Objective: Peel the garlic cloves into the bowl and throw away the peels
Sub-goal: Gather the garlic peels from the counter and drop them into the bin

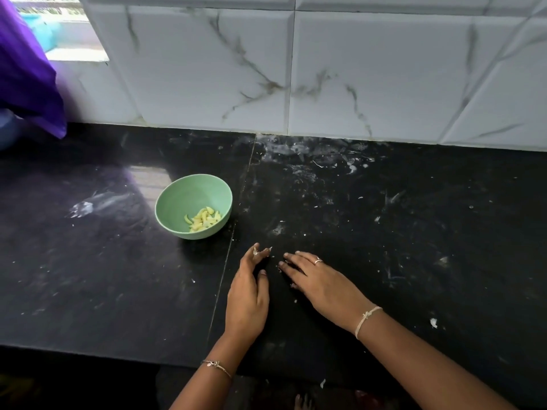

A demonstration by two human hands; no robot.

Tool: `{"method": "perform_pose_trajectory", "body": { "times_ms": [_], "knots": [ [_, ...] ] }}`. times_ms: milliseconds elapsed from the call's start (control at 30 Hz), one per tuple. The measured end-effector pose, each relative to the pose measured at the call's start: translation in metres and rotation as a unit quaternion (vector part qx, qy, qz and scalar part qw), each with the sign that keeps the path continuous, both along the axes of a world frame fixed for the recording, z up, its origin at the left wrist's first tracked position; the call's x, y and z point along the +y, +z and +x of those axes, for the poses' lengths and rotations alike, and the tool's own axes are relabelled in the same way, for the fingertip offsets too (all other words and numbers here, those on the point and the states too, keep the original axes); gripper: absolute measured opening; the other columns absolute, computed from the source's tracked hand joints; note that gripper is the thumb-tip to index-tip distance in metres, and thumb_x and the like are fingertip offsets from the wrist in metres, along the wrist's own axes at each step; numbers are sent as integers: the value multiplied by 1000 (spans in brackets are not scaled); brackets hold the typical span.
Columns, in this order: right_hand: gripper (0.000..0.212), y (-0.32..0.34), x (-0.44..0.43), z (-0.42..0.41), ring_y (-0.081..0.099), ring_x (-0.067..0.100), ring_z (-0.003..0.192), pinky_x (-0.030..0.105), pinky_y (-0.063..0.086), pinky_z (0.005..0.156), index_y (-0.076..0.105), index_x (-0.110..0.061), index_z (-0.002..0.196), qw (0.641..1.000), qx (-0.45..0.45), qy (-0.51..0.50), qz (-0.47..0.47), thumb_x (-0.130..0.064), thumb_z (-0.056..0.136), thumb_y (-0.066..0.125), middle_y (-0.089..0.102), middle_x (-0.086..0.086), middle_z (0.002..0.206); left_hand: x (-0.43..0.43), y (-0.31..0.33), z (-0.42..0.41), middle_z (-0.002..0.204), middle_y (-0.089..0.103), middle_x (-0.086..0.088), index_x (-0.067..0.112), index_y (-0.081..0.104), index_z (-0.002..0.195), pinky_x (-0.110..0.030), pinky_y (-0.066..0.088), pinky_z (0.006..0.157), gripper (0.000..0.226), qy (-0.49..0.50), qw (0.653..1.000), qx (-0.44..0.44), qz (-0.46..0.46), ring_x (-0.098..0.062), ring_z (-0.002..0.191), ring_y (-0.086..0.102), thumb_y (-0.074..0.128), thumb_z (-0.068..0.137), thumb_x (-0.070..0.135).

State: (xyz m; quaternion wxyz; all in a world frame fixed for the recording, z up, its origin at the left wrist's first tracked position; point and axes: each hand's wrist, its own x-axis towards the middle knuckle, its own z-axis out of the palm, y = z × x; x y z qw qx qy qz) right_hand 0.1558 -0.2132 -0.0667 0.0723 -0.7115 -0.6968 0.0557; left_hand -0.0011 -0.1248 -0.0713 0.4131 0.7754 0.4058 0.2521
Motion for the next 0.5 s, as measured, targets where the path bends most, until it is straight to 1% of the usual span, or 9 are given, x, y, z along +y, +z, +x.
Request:
{"method": "perform_pose_trajectory", "body": {
  "times_ms": [67, 100, 133, 233, 333, 400, 467, 500],
  "knots": [
    [64, -4, -10, 0, 55, 21, 126, 28, 54, 93, 57, -14, 134, 999, -13, 2, 33, -5, 75, 78, 57, 4, 136, 1, 0, -1, 134, 53, 27, 36, 27, 145, -24, 39, 100, 55, 5, 1000, -4, -5, 4, 122, 49, 47, 99, 12],
    [63, -5, -14, -1, 60, 19, 117, 25, 56, 88, 62, -13, 127, 998, -11, 1, 54, -2, 69, 82, 62, 4, 127, 1, 1, -1, 133, 52, 28, 37, 28, 144, -24, 39, 99, 55, 6, 1000, -5, -6, 5, 121, 49, 47, 99, 12],
    [58, -5, -15, -1, 63, 16, 111, 23, 57, 85, 66, -13, 122, 997, -4, -1, 76, -1, 67, 83, 65, 2, 119, 0, 2, -1, 132, 52, 29, 38, 28, 144, -23, 39, 98, 56, 7, 1000, -5, -8, 6, 119, 49, 47, 99, 12],
    [41, -6, -9, -2, 65, 11, 95, 21, 57, 78, 73, -15, 107, 993, 11, -10, 117, -1, 69, 81, 68, -2, 102, 0, -1, 0, 130, 55, 28, 38, 29, 143, -16, 38, 93, 56, 13, 1000, -15, -11, 13, 114, 48, 49, 98, 11],
    [32, -5, 0, -1, 63, 12, 79, 20, 56, 68, 72, -16, 90, 992, -1, -9, 129, 2, 65, 81, 66, -3, 88, 2, -2, 1, 124, 58, 29, 36, 33, 142, -10, 39, 88, 56, 23, 999, -32, -19, 13, 112, 51, 51, 96, 9],
    [31, -4, 1, 0, 63, 13, 77, 21, 56, 66, 71, -15, 88, 991, -10, 5, 132, 3, 64, 78, 65, -2, 87, 3, -1, 0, 119, 59, 29, 31, 40, 139, -6, 38, 88, 52, 38, 997, -58, -28, 13, 111, 53, 52, 95, 5],
    [33, -7, 2, 4, 63, 14, 77, 22, 56, 67, 71, -15, 91, 991, -21, 15, 131, 5, 65, 77, 65, -2, 87, 6, 3, 0, 119, 64, 21, 24, 51, 132, -6, 38, 92, 43, 51, 992, -105, -56, 9, 113, 55, 51, 96, 1],
    [33, -8, 3, 6, 63, 13, 78, 22, 55, 68, 71, -15, 91, 991, -1, -3, 135, 7, 67, 75, 66, -4, 87, 7, 5, 0, 118, 66, 16, 21, 57, 128, -8, 40, 94, 38, 56, 987, -126, -84, 6, 113, 57, 50, 96, 2]
  ]
}}
